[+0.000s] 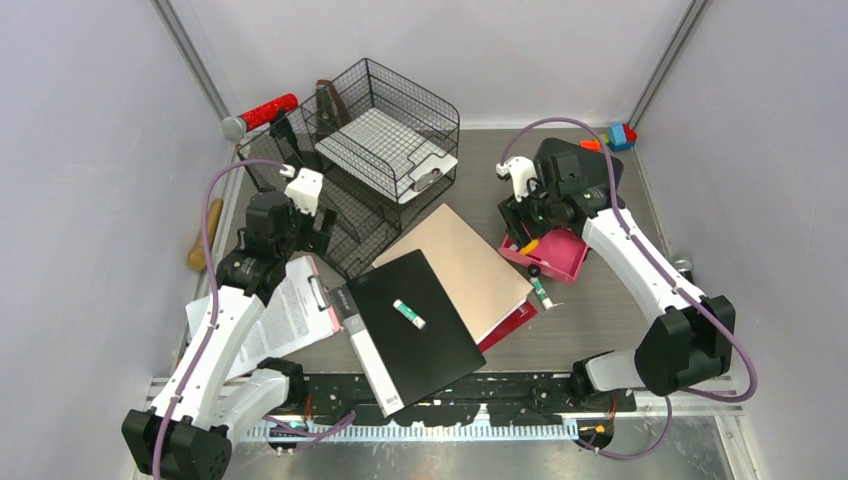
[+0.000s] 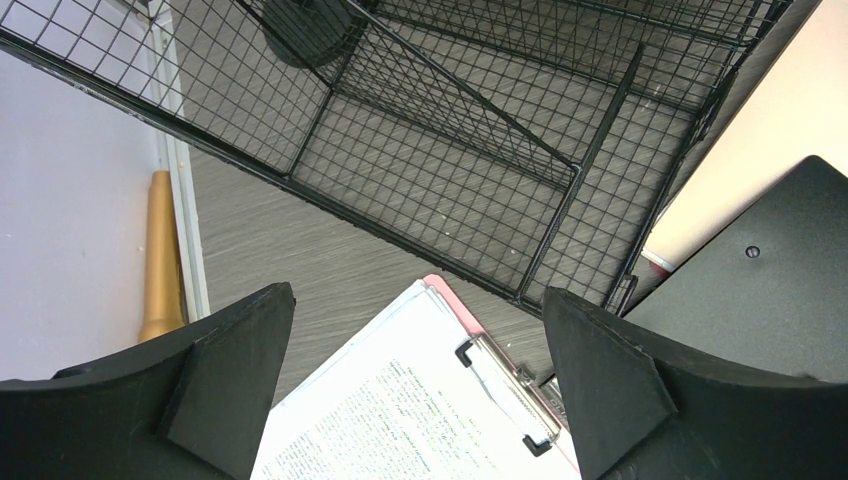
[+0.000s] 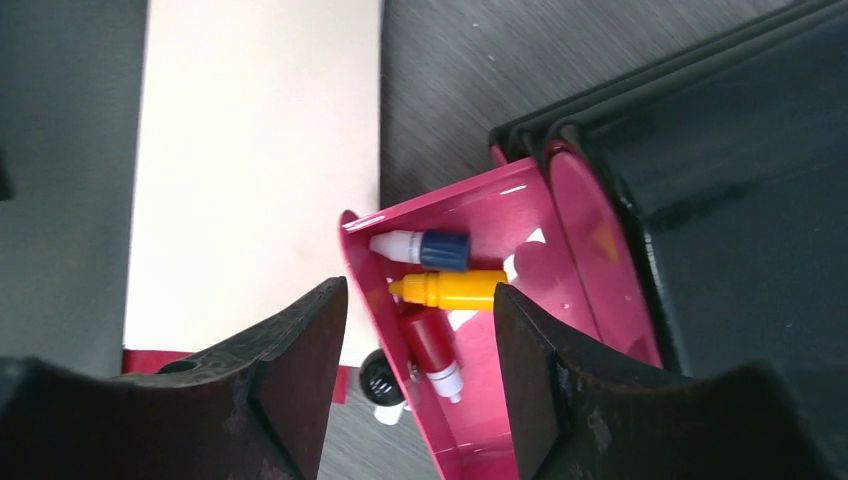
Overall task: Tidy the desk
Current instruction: Place the stationery in the drawer.
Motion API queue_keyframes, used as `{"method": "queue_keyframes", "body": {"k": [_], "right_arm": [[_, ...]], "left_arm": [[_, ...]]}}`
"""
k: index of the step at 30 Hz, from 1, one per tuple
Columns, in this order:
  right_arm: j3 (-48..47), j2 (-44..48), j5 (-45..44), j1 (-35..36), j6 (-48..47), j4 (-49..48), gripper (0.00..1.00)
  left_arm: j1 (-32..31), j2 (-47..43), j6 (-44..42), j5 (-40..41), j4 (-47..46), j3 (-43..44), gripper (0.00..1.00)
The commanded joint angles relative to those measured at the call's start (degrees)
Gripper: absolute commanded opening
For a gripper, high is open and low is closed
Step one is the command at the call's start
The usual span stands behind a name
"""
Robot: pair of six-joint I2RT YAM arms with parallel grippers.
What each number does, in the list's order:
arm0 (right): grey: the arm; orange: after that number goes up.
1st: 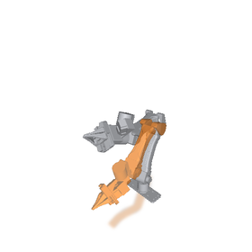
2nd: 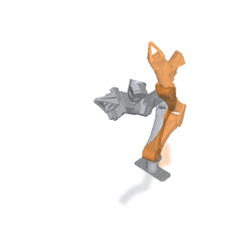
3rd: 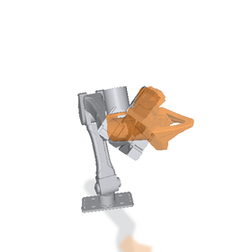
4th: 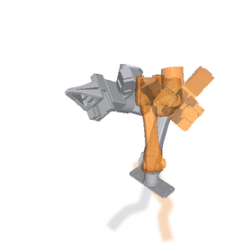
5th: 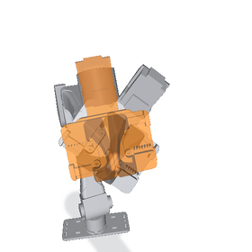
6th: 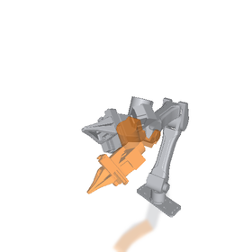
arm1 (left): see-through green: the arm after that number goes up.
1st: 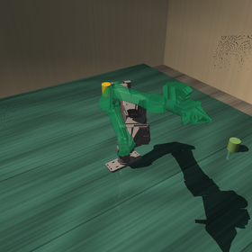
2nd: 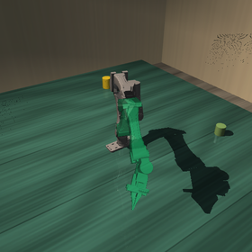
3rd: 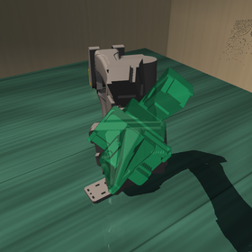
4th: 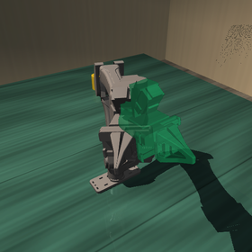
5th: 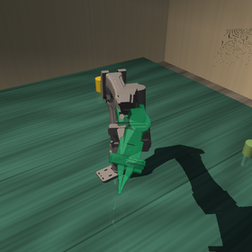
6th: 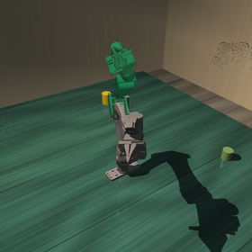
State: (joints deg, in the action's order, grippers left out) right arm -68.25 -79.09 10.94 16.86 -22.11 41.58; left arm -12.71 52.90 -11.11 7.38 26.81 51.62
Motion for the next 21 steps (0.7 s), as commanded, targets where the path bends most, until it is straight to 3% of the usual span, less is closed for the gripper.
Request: {"method": "queue_keyframes", "body": {"k": [1, 10, 15, 21], "right_arm": [[0.02, 3.62, 7.63, 0.19, -0.51, 1.71, 0.62], [4.97, 6.65, 13.36, 5.25, -3.25, 4.96, 0.61], [8.89, 5.92, 11.43, 11.55, -3.49, 4.43, 0.61], [9.57, 2.52, 7.54, 13.11, -4.01, 3.93, 0.60]], "left_arm": [[0.23, -0.29, 0.01, -1.05, -2.02, 1.28, 0.99], [0.23, -0.41, 0.05, -1.12, -1.86, 1.43, 0.99], [0.23, -0.69, 0.05, -1.30, -1.77, 1.38, 0.99], [0.22, -0.90, 0.06, -1.40, -1.74, 1.16, 0.99]]}}
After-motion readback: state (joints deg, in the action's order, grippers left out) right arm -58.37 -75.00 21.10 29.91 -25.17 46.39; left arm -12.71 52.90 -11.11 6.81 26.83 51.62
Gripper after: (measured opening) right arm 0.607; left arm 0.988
